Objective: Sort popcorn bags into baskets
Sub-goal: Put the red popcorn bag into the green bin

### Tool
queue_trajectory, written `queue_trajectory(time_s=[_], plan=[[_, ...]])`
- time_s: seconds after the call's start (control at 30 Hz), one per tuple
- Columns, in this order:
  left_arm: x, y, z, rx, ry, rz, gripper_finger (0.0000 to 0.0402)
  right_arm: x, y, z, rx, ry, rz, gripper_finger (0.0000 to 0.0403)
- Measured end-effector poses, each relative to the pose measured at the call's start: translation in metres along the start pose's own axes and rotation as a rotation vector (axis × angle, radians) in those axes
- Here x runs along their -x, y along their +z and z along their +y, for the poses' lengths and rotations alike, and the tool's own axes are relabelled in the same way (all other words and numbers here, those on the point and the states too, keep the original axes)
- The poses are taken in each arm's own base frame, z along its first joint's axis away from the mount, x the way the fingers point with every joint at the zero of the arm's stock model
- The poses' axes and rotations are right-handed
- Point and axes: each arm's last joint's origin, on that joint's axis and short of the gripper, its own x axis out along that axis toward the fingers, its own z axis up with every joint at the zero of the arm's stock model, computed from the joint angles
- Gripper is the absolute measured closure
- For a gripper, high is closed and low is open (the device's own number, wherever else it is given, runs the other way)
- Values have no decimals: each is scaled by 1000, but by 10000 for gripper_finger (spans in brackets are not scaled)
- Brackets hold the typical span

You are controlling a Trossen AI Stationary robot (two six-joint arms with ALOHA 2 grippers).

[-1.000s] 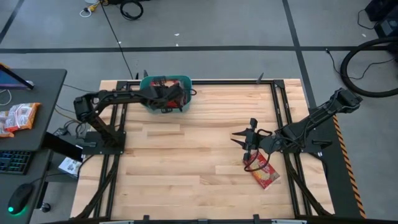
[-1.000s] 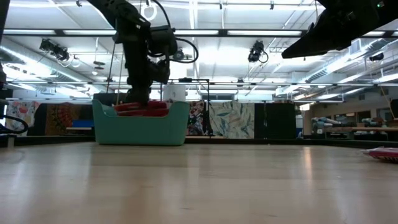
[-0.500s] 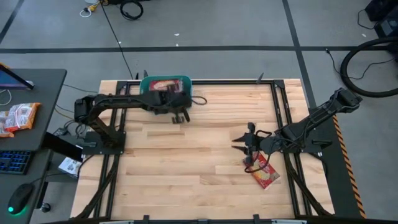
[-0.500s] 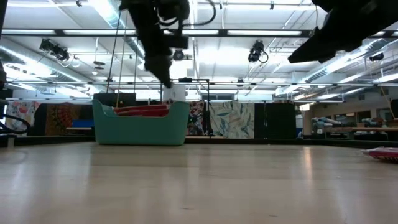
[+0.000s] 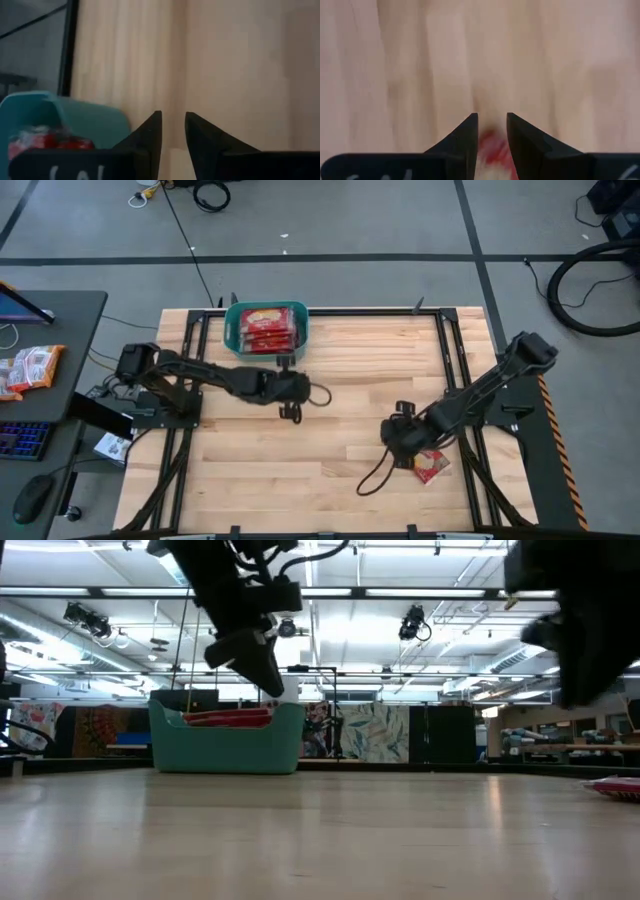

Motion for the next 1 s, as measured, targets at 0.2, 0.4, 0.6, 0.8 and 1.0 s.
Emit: queue_trajectory(time_s=[0.2, 0.4, 0.6, 0.8, 1.0], plan=[[8, -16, -21, -40, -23, -2, 313, -6, -10, 2, -89, -27, 282, 296], [20, -39, -21, 6, -25, -40, 313, -20, -32, -4, -179, -8, 472, 300], [40, -53, -16, 104, -38, -135, 313, -29, -39, -10, -215, 6, 509, 318], [55, -51, -20, 140, -84, -208, 313, -45, -12, -14, -172, 110, 304, 333], [62, -50, -31, 129, -121, -228, 313, -75, 21, -28, -87, 97, 173, 343]])
